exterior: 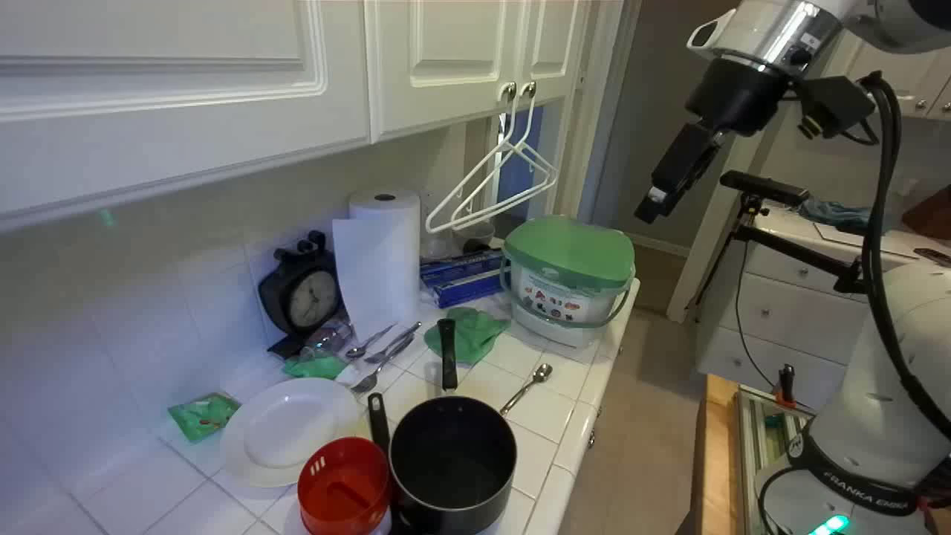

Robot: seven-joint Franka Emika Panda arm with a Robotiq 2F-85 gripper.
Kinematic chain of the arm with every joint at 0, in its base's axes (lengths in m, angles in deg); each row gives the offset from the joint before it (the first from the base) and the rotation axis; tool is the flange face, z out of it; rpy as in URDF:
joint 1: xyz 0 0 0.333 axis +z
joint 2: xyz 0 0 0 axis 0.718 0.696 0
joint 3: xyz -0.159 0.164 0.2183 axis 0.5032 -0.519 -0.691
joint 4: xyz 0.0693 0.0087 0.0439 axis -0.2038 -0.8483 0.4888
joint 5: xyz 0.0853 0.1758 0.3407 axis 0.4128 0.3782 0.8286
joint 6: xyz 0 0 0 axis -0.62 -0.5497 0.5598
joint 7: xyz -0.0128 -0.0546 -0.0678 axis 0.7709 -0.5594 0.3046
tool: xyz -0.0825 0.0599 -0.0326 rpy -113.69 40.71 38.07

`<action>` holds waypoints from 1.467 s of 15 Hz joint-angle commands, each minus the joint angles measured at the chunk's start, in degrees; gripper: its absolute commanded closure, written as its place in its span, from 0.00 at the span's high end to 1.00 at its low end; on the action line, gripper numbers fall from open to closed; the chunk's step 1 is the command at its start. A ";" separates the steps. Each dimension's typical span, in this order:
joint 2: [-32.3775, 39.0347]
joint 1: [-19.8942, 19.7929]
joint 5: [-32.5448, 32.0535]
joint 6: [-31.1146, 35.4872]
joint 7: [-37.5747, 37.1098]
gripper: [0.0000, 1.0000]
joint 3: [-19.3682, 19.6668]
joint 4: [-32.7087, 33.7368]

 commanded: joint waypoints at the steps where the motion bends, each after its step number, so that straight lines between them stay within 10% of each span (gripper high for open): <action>1: 0.01 -0.66 0.46 -0.18 0.45 1.00 -0.41 0.13; 13: 5.42 -3.90 -4.86 8.30 6.69 1.00 1.25 -1.98; 22: 11.97 7.20 -0.77 25.72 31.02 1.00 11.81 -6.54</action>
